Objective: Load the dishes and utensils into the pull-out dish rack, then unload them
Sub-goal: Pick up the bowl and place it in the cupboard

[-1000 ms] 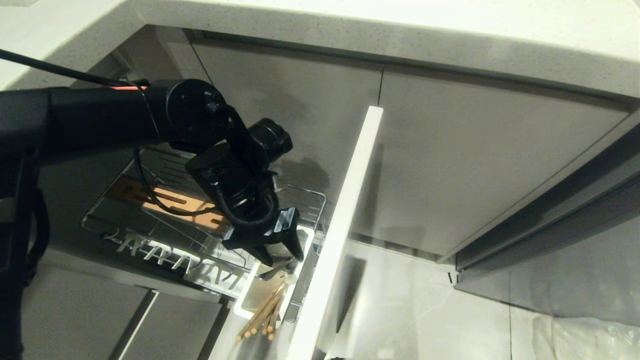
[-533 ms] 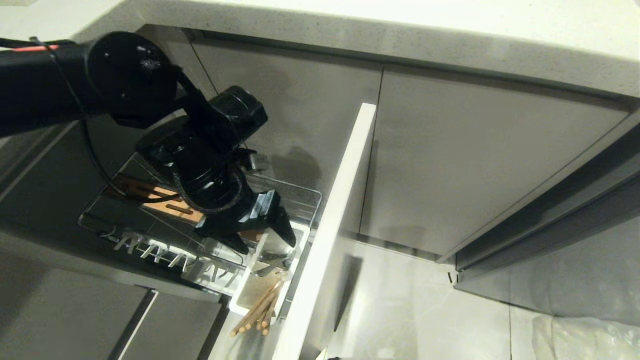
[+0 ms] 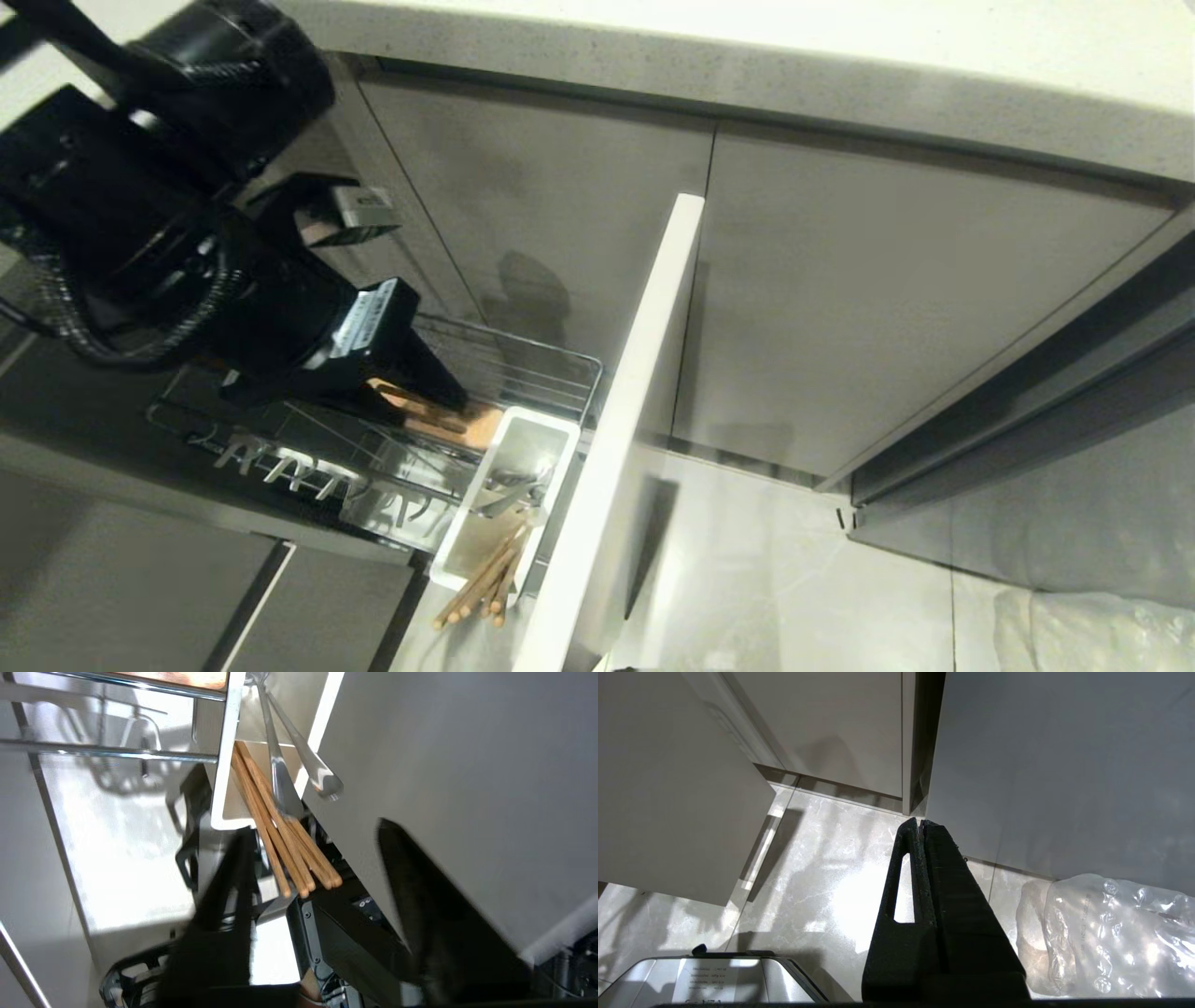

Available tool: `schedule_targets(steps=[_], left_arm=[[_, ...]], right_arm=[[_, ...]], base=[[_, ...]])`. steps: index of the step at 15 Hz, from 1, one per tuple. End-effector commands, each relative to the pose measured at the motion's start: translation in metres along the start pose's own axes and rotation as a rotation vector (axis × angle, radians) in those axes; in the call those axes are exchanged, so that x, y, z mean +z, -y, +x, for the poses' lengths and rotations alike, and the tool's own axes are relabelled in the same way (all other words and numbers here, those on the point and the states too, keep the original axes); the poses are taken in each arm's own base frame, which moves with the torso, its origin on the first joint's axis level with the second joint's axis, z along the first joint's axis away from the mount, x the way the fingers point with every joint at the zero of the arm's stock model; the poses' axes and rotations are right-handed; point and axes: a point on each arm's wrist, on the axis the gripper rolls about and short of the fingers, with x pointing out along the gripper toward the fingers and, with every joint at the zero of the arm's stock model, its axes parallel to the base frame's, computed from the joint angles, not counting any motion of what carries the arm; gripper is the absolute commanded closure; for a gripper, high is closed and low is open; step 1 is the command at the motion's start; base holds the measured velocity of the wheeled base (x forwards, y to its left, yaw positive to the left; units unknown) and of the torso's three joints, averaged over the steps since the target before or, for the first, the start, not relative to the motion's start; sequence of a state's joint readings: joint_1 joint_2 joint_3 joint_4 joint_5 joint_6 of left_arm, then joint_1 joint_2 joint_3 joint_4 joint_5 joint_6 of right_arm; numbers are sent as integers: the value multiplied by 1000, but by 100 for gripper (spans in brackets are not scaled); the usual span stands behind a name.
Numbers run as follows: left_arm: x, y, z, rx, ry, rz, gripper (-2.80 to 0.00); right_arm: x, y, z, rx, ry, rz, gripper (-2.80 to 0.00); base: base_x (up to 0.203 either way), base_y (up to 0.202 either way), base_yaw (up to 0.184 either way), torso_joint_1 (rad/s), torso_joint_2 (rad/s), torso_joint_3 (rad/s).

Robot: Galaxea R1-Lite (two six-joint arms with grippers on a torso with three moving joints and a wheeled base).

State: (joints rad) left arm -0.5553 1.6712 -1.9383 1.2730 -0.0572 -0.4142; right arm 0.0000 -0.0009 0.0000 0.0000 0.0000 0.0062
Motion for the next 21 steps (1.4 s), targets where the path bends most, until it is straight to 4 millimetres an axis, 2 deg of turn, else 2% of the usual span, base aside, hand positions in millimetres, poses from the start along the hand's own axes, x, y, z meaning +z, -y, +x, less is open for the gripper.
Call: schedule_targets(steps=[1, 7, 11, 14, 18, 21], left_arm=[[-16, -4, -33, -36, 76, 8, 0], [-65, -23, -122, -150, 400, 14, 0], [-71, -48, -154, -12, 661, -124, 0], [-78, -63, -171, 167, 811, -212, 0], [-92, -71, -191, 381, 965, -334, 0], [-106, -69, -205, 616, 1088, -463, 0]], right_arm=[[0, 0, 0, 0, -1, 0, 0], [0, 0, 0, -1, -1, 0, 0], [0, 0, 0, 0, -1, 0, 0], [0, 0, 0, -1, -1, 0, 0], [0, 0, 0, 0, -1, 0, 0], [0, 0, 0, 0, -1, 0, 0]], base=[[0, 0, 0, 0, 0, 0], [0, 0, 0, 0, 0, 0], [0, 0, 0, 0, 0, 0], [0, 0, 0, 0, 0, 0], [0, 0, 0, 0, 0, 0], [0, 0, 0, 0, 0, 0]])
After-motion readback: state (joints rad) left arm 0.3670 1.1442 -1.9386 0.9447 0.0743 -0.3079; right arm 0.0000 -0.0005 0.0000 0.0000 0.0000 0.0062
